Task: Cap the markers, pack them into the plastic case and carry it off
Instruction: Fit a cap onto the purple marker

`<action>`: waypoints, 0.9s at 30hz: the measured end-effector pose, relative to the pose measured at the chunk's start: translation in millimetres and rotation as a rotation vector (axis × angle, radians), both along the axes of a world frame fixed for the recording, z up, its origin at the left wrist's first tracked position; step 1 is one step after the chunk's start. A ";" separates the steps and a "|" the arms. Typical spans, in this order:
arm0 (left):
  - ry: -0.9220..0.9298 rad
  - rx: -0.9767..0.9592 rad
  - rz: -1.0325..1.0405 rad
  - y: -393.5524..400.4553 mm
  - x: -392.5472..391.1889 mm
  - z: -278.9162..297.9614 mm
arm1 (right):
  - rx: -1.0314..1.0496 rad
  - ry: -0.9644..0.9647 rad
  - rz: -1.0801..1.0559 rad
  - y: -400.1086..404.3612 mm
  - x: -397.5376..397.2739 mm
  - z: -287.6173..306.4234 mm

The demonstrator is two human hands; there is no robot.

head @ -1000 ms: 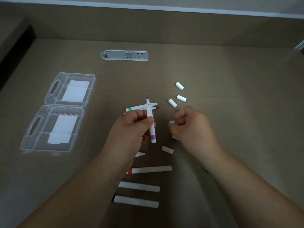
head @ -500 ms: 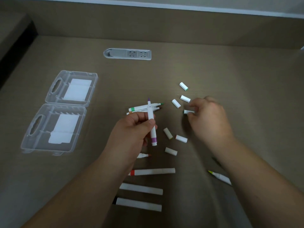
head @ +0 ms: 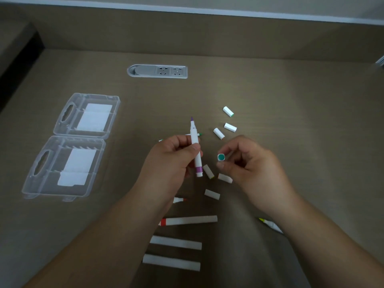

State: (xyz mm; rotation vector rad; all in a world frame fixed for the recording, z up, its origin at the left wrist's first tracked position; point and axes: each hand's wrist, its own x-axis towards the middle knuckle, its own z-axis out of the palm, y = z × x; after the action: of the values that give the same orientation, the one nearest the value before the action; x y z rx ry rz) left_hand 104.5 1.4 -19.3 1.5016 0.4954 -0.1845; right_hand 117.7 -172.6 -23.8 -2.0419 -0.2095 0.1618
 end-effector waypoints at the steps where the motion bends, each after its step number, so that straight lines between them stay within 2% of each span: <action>1: -0.004 -0.003 0.003 -1.6 2.6 0.2 | 0.023 0.000 0.012 1.9 -2.6 0.7; 10: -0.014 -0.007 -0.001 -7.6 10.5 -1.6 | -0.015 -0.027 0.003 0.8 -1.6 -7.8; 14: -0.017 -0.024 -0.005 -6.8 9.3 0.0 | -0.178 -0.059 -0.004 -7.4 12.2 -14.5; 19: -0.029 -0.032 -0.004 -5.6 8.0 -0.7 | -0.548 -0.187 0.084 -15.1 32.2 -34.1; 24: -0.008 -0.024 -0.005 -0.8 6.3 -3.1 | -0.519 -0.171 0.062 -15.8 36.5 -36.8; 27: -0.007 -0.016 0.005 3.4 7.4 -4.2 | -0.450 -0.216 -0.053 -11.4 48.9 -29.3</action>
State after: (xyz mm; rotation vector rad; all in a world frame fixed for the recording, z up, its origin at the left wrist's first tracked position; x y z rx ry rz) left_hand 111.9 4.8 -23.5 1.4845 0.4907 -0.1794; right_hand 166.6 -184.0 -53.0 -2.5120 -0.2717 -0.0521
